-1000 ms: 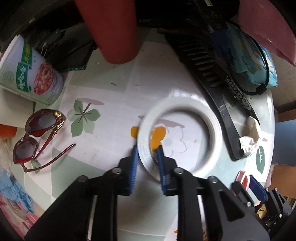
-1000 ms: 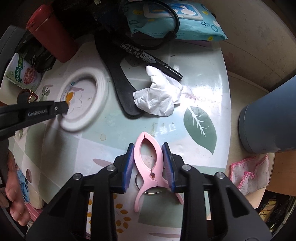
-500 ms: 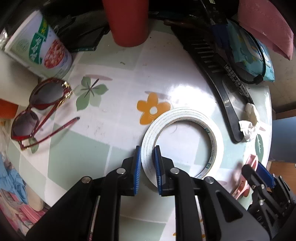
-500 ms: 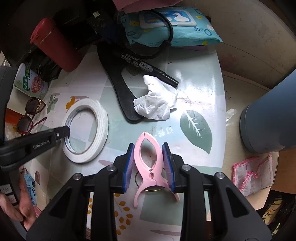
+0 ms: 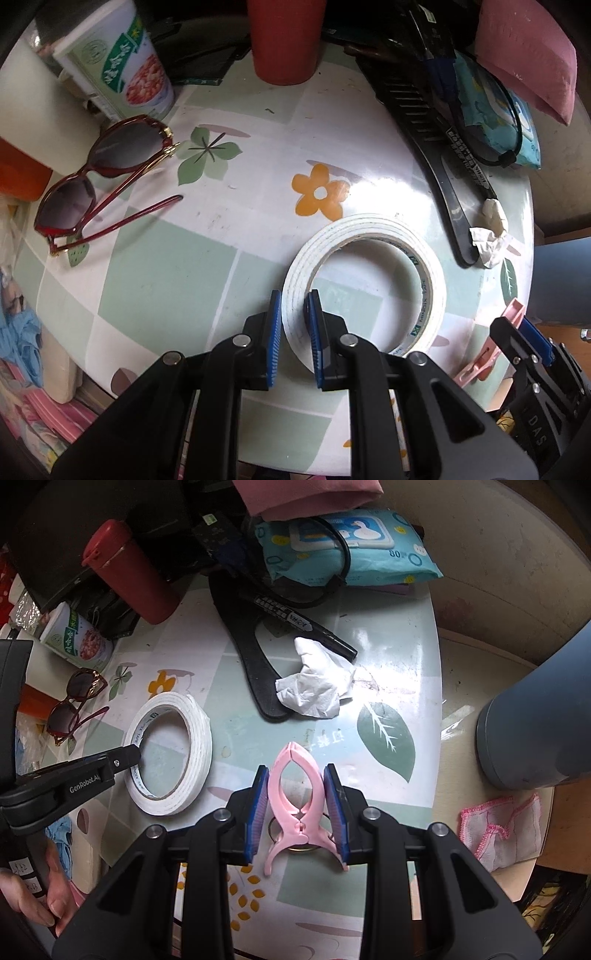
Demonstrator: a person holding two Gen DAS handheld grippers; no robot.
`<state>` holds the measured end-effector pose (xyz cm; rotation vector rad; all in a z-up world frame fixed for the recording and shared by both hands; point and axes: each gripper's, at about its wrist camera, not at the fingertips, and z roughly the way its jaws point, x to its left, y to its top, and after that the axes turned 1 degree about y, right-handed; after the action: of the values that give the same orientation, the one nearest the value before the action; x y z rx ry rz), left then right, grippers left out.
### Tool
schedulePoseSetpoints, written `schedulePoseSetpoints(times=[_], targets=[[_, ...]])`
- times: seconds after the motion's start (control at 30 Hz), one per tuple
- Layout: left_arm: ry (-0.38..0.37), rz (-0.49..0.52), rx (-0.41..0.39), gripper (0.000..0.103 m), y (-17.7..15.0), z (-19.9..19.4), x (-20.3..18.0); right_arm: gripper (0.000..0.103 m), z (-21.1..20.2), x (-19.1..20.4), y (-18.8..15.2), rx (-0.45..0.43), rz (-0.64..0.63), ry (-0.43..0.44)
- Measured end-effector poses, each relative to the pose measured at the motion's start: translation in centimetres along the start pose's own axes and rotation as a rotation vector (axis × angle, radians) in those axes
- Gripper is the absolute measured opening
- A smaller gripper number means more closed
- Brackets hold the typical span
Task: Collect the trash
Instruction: 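Grasp the tape roll rim with the left tool while the right tool grasps the pink clip, then lift the tape roll and pink clip and carry both tools over the trash bin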
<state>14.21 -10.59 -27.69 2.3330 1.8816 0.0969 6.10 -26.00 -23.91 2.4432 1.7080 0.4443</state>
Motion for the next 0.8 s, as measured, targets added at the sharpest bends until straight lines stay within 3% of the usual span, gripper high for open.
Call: schedulePoseSetpoints(times=[0.77,0.8], targets=[[0.017,-0.137,-0.032,0.015,-8.6,-5.4,9.8,0.032,-2.4,5.5,-2.2,-0.023,-0.117,0.042],[0.017,-0.142,-0.032,0.015,-7.9,-5.5,10.4,0.032,-2.4,5.6,-2.3,-0.023,-0.122,0.043]])
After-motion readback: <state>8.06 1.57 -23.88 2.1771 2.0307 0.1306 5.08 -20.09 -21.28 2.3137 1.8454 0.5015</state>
